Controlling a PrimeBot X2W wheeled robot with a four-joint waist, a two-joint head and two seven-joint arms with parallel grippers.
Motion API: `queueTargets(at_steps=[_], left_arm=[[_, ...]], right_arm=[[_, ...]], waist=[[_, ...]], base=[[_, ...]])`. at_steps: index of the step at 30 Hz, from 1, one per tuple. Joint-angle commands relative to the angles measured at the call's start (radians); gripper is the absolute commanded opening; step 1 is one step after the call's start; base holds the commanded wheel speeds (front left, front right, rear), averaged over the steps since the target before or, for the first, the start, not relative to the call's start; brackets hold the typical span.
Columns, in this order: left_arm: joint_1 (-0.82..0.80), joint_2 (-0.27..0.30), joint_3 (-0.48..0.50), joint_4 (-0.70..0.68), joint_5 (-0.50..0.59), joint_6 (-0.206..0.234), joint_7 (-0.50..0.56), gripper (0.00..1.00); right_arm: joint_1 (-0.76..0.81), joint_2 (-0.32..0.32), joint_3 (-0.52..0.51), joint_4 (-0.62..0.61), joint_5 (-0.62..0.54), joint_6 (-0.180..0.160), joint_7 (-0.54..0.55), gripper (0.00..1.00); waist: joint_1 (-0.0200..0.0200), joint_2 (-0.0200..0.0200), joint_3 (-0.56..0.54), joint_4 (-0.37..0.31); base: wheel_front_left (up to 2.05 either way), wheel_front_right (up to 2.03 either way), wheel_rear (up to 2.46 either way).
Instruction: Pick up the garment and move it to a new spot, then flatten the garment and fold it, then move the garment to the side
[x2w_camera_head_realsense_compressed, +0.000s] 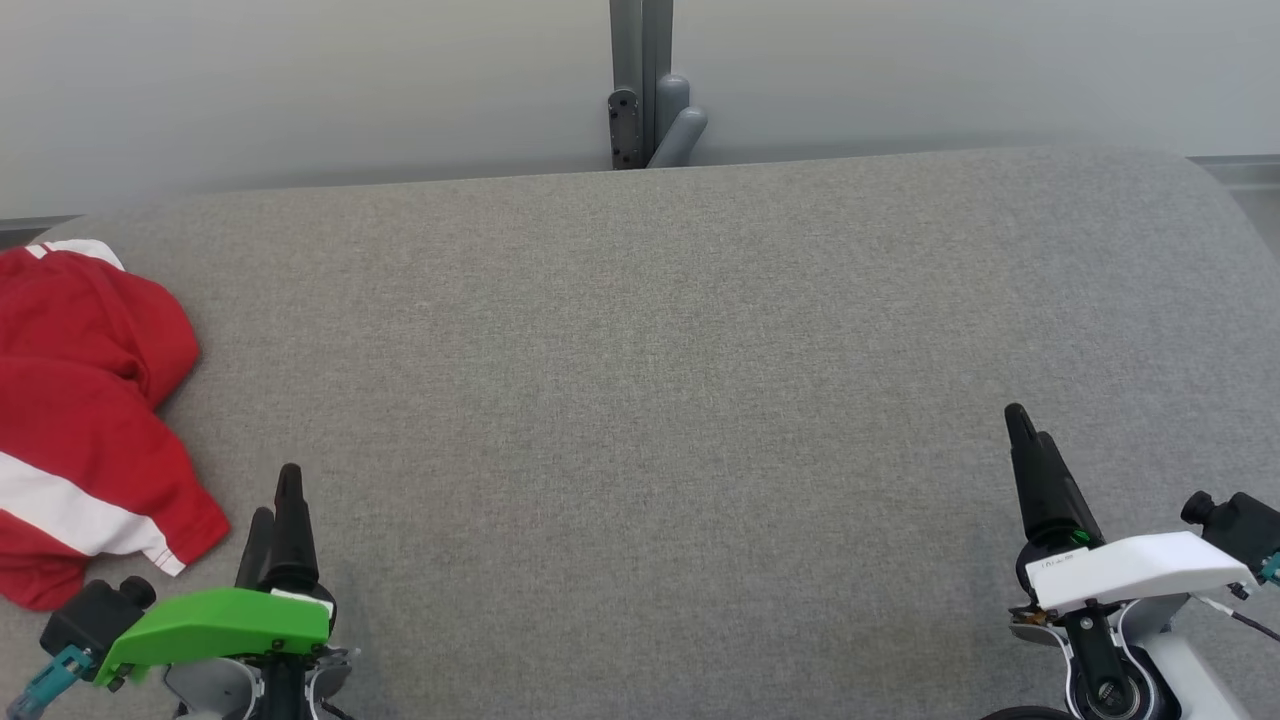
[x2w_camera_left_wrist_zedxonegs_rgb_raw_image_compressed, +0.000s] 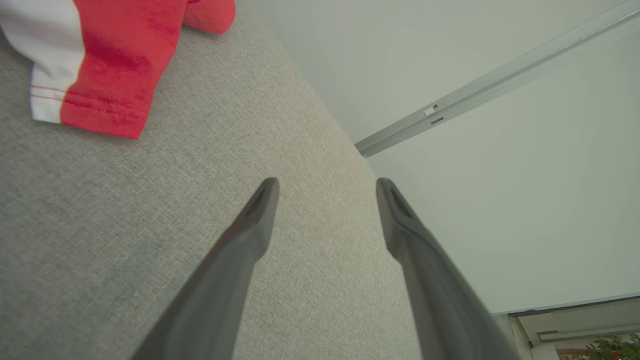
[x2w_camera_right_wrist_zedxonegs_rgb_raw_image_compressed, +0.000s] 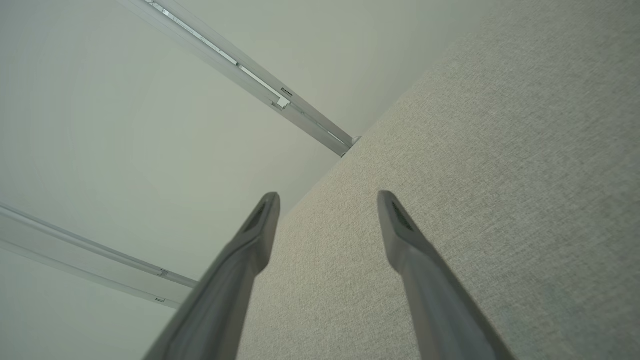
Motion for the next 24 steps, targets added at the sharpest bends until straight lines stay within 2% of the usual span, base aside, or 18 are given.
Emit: queueTargets(at_steps=[1,9,16,24], left_arm=[[0.000,0.008,-0.003,-0.012,0.040,0.001,-0.010,1.00],[0.017,0.008,-0.003,0.014,0.187,0.019,-0.043,1.00],[0.028,0.010,-0.012,0.014,0.280,0.019,-0.063,1.00],[0.049,0.023,-0.023,-0.010,0.413,0.041,-0.088,1.00]], right_arm=[[-0.001,-0.005,-0.016,-0.010,-0.046,0.000,-0.007,1.00],[0.014,0.007,-0.058,0.011,-0.232,0.000,-0.011,1.00],[0.027,0.018,-0.084,0.022,-0.341,0.000,-0.013,1.00],[0.043,0.029,-0.114,0.041,-0.474,0.000,-0.016,1.00]], waist=[[0.0000,0.0000,0.000,0.000],[0.0000,0.0000,-0.003,-0.001],[0.0000,0.0000,-0.005,-0.002],[0.0000,0.0000,-0.005,-0.004]], base=[[0.00,0.00,0.00],[0.00,0.00,0.00],[0.00,0.00,0.00],[0.00,0.00,0.00]])
